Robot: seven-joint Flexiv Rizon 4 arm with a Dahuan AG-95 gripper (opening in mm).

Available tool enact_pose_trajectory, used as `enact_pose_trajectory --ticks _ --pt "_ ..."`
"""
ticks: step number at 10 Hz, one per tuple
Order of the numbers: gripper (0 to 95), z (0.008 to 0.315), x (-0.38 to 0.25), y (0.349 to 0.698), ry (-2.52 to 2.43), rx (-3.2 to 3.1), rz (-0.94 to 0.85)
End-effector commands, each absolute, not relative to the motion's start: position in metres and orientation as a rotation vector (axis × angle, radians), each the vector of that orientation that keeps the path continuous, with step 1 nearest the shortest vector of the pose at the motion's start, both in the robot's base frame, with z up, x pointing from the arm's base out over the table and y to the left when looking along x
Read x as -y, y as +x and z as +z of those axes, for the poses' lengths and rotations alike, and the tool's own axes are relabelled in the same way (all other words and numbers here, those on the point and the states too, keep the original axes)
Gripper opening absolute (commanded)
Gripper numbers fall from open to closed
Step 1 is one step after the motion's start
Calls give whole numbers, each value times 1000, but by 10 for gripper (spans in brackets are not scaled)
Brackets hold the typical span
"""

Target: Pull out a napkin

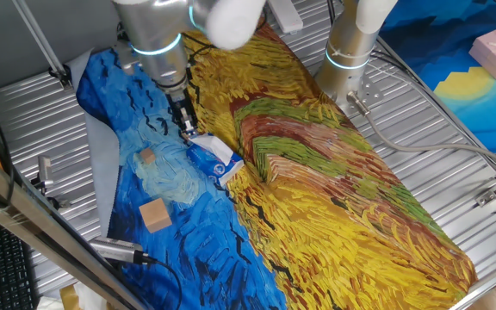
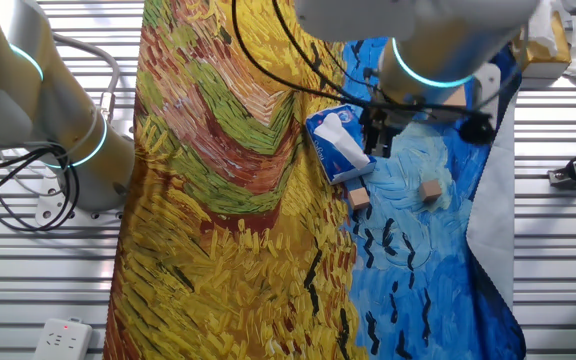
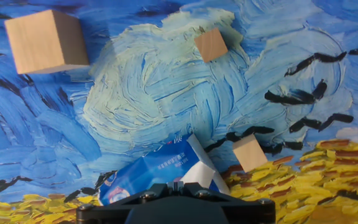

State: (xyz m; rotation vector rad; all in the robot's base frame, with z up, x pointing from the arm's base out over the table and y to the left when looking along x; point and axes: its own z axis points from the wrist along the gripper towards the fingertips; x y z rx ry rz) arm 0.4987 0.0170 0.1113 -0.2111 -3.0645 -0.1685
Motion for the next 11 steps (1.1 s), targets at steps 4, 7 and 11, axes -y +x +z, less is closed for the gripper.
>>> enact_pose_trajectory --ticks 4,7,11 --pt "0 111 -17 498 192 2813 261" --pt "0 111 -17 498 176 2628 291" --pt "0 111 -17 498 -90 2727 29"
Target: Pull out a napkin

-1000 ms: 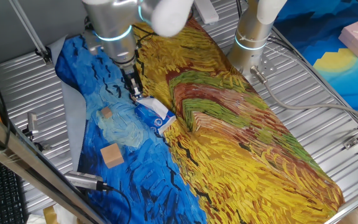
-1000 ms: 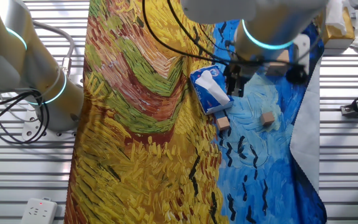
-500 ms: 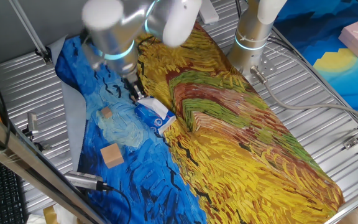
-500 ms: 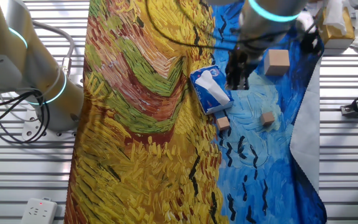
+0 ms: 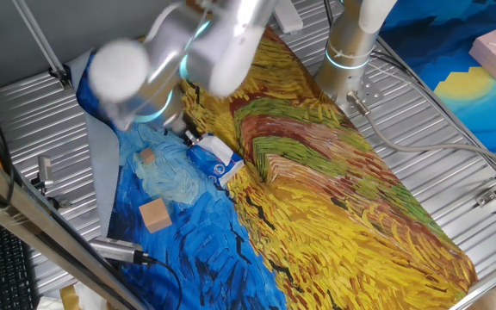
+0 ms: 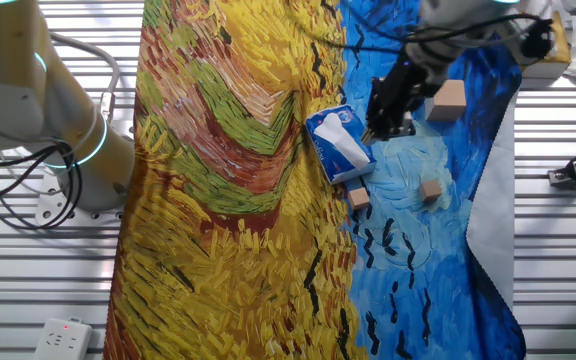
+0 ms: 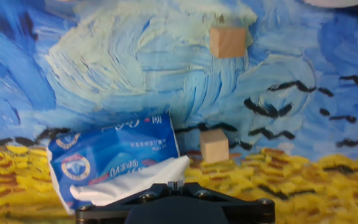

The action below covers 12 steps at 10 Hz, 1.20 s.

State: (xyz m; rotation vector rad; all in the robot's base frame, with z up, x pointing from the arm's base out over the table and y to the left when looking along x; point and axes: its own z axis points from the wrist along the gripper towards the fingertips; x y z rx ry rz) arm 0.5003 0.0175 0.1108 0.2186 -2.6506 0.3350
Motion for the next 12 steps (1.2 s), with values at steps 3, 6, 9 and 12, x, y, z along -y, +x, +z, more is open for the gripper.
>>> enact_pose_trajectory --ticks 3,6,9,12 --pt "0 111 -17 498 -116 2806 -18" --pt "0 111 -17 498 -88 2857 -18" --pt "0 111 -17 498 -57 2858 0" --pt "0 111 -17 498 -83 2923 -11"
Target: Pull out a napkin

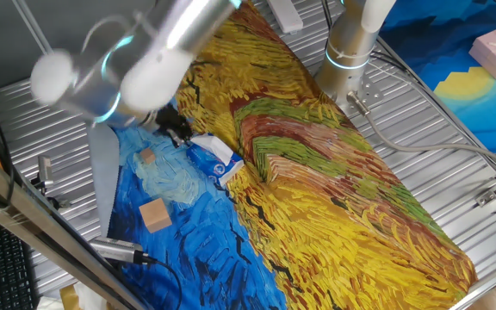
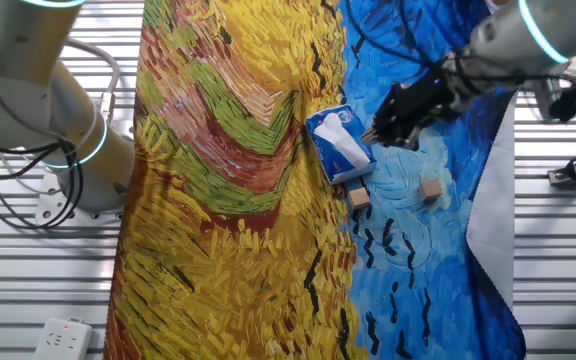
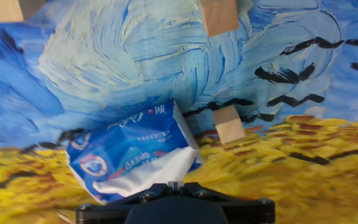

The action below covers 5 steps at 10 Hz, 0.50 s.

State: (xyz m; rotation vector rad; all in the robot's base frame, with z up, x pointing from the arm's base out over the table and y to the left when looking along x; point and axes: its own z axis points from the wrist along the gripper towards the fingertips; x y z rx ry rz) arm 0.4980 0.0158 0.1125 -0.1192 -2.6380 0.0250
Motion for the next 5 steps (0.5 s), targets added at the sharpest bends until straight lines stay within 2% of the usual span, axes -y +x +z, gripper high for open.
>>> enact_pose_trajectory --ticks 1,5 --pt "0 111 -17 498 -84 2948 -13" --pt "0 111 -17 498 -86 2979 -19"
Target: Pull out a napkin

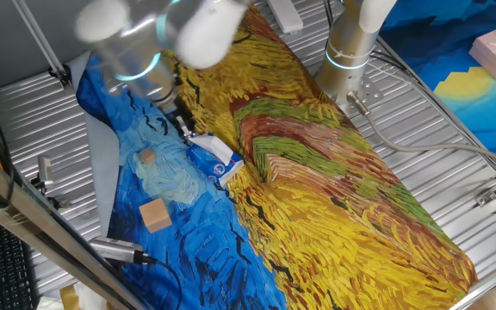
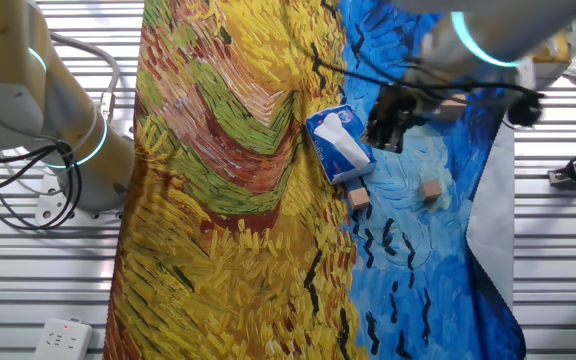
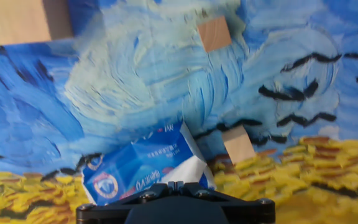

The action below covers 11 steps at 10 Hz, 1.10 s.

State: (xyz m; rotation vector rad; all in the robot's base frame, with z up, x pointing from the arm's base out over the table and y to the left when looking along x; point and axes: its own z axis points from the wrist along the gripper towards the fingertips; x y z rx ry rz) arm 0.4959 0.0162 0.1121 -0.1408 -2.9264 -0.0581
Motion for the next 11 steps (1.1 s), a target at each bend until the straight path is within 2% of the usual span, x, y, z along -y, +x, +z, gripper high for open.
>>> enact_pose_trajectory --ticks 1,11 --pt "0 111 -17 498 -80 2979 -19" --pt "0 111 -17 498 -93 3015 -25"
